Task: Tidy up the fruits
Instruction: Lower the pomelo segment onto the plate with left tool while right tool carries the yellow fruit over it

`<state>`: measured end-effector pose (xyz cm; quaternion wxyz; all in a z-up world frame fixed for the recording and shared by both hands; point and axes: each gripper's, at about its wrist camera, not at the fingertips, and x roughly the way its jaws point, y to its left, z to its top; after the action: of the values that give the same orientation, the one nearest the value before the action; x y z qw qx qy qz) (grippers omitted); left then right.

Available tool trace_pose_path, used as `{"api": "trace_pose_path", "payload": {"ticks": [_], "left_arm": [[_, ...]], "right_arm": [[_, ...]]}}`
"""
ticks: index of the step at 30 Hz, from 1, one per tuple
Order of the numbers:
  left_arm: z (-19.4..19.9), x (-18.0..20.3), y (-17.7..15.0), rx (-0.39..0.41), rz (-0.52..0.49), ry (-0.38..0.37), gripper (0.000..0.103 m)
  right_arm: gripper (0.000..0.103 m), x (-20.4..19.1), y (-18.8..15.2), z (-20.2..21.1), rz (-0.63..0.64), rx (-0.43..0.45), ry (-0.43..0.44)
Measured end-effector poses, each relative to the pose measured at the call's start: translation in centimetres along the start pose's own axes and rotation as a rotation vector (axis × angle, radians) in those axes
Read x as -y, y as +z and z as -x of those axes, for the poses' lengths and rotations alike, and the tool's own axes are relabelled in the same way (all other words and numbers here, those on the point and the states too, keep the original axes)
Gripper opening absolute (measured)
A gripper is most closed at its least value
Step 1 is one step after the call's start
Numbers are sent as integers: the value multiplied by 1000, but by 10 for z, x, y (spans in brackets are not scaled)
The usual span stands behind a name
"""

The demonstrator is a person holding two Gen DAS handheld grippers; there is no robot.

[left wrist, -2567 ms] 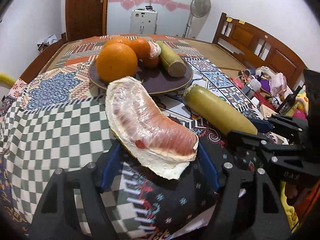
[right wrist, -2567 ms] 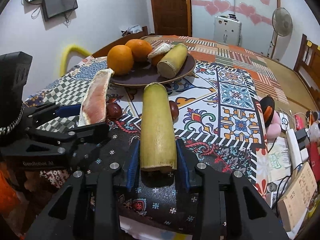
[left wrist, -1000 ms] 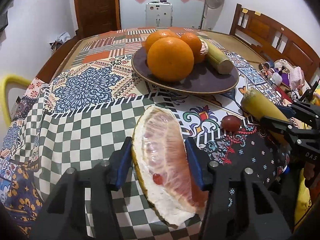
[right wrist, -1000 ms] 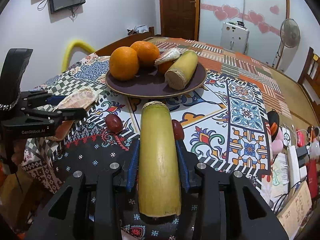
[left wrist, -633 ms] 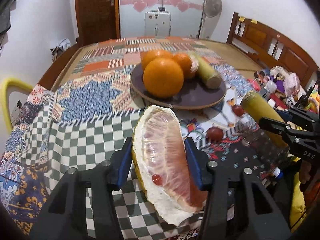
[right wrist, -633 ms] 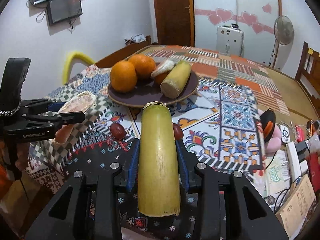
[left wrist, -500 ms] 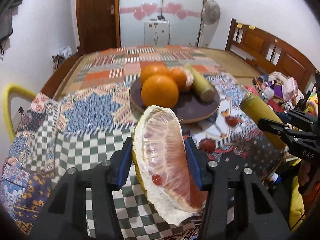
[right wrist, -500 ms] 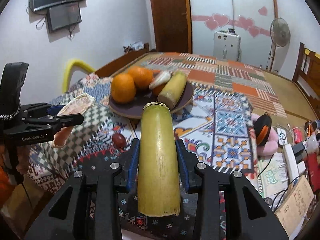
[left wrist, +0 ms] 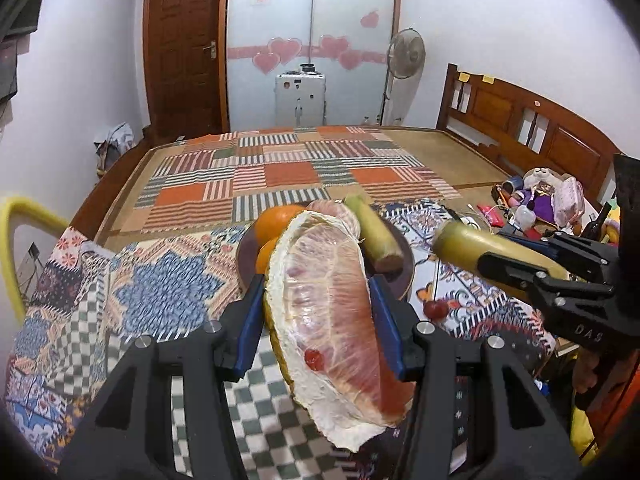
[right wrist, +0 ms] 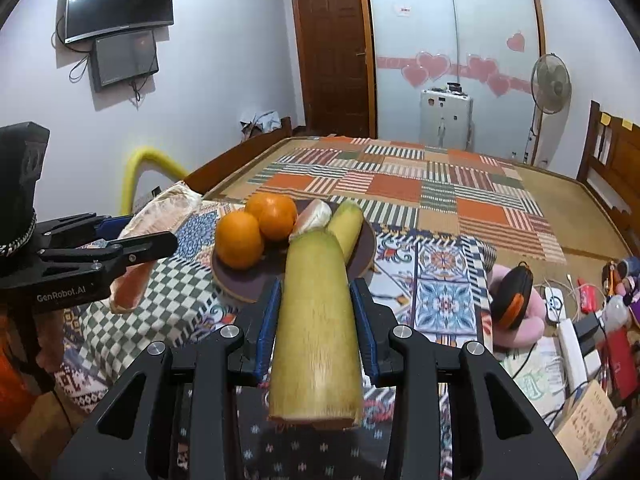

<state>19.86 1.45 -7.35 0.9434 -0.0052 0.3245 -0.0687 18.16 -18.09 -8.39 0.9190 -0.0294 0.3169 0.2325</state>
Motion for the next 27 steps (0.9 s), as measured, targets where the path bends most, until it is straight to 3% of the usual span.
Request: {"api": "trace_pose_path", "payload": {"ticks": [4, 11, 27], "left_arm": [[-16, 6, 11, 7, -29, 6, 51], [-41, 6, 16, -5, -30, 0, 51], [-78, 21, 25, -8, -60, 20, 51]], "right_arm": [[32, 1, 6, -8, 16, 13, -9], [31, 11, -4, -35, 28, -46, 4], [31, 25, 12, -27, 19, -9, -19]]}}
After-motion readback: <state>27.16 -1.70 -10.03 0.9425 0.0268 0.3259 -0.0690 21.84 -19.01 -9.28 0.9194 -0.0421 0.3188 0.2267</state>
